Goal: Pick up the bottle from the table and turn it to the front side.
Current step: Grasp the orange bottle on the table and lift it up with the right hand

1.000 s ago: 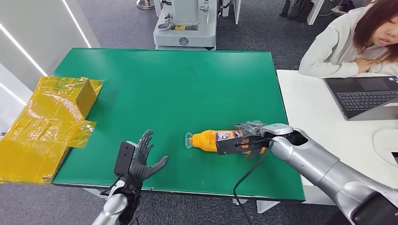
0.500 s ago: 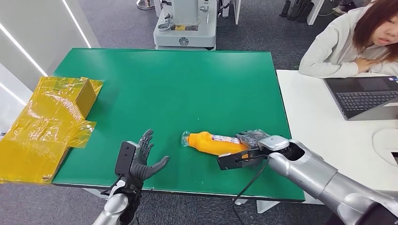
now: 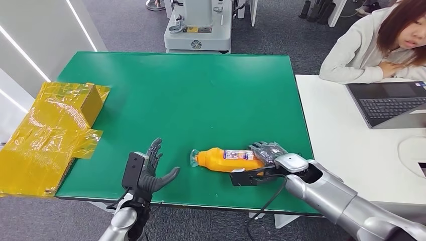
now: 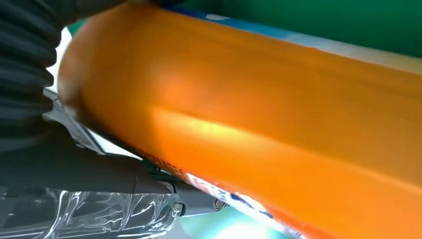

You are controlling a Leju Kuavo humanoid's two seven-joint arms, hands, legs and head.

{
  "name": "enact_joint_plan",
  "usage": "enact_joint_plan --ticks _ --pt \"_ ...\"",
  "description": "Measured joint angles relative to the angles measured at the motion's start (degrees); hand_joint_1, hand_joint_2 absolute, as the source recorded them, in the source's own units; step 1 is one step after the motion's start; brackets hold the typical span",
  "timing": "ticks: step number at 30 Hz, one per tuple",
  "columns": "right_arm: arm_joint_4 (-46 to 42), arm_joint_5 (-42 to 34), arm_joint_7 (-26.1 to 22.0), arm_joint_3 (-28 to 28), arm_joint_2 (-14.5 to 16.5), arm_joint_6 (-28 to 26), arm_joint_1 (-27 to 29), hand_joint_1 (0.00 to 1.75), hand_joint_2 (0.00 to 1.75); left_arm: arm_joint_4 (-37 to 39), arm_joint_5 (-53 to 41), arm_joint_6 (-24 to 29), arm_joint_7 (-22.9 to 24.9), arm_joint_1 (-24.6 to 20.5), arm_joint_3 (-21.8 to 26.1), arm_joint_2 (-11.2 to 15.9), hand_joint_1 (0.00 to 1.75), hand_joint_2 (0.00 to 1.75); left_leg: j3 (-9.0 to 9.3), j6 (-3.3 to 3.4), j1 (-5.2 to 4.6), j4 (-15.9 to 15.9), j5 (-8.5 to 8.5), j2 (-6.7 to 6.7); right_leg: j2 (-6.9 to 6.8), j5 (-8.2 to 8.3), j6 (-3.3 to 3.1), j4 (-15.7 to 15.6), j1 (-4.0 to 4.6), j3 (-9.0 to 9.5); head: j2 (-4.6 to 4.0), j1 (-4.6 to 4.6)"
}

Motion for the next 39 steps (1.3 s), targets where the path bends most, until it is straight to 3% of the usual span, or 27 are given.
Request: enact_joint_plan --ticks 3,16,21,28,39 --pt "0.5 -0.4 -1.3 -0.9 0.7 -1.2 0.4 1.75 1.75 0.0 0.0 0.3 -0.3 0.0 0.3 0.0 0.0 1.75 0.0 0.0 0.0 0.0 0.0 -0.01 0.0 0.0 0.0 0.0 0.0 0.0 0.0 0.01" --pt "0.8 -9.8 -6.6 -7.0 2.3 -6.9 5.9 1.75 1.75 0.0 -0.2 1.0 -1.1 1.2 0.3 0.5 0.0 1.75 0.0 0.0 0.0 0.0 0.0 -0.03 -0.02 -0.01 0.01 0.0 0.0 0.02 0.0 0.0" --pt "-1.5 -19.5 -8.8 -11.8 2.3 -8.5 10.8 1.75 1.75 -0.5 -1.7 2.8 -1.6 2.1 0.3 0.8 0.0 1.75 0.0 0.0 0.0 0.0 -0.01 -0.04 -0.03 -0.02 0.02 0.0 0.0 0.02 0.0 0.0" --pt "-6.6 -34.9 -12.8 -19.4 2.3 -13.6 21.8 1.75 1.75 -3.2 -3.8 6.3 -2.2 4.1 0.3 1.6 0.0 1.75 -0.06 0.01 0.0 0.0 -0.05 -0.1 -0.12 -0.07 0.03 0.0 0.01 0.0 0.0 0.0" --pt "-13.6 -35.4 -15.1 -23.9 2.7 -22.7 31.4 1.75 1.75 -5.0 -1.7 6.3 -2.1 5.1 0.3 2.0 0.0 1.75 -0.09 0.04 0.0 0.0 -0.06 -0.1 -0.13 -0.07 0.04 0.0 0.0 0.0 0.0 0.01"
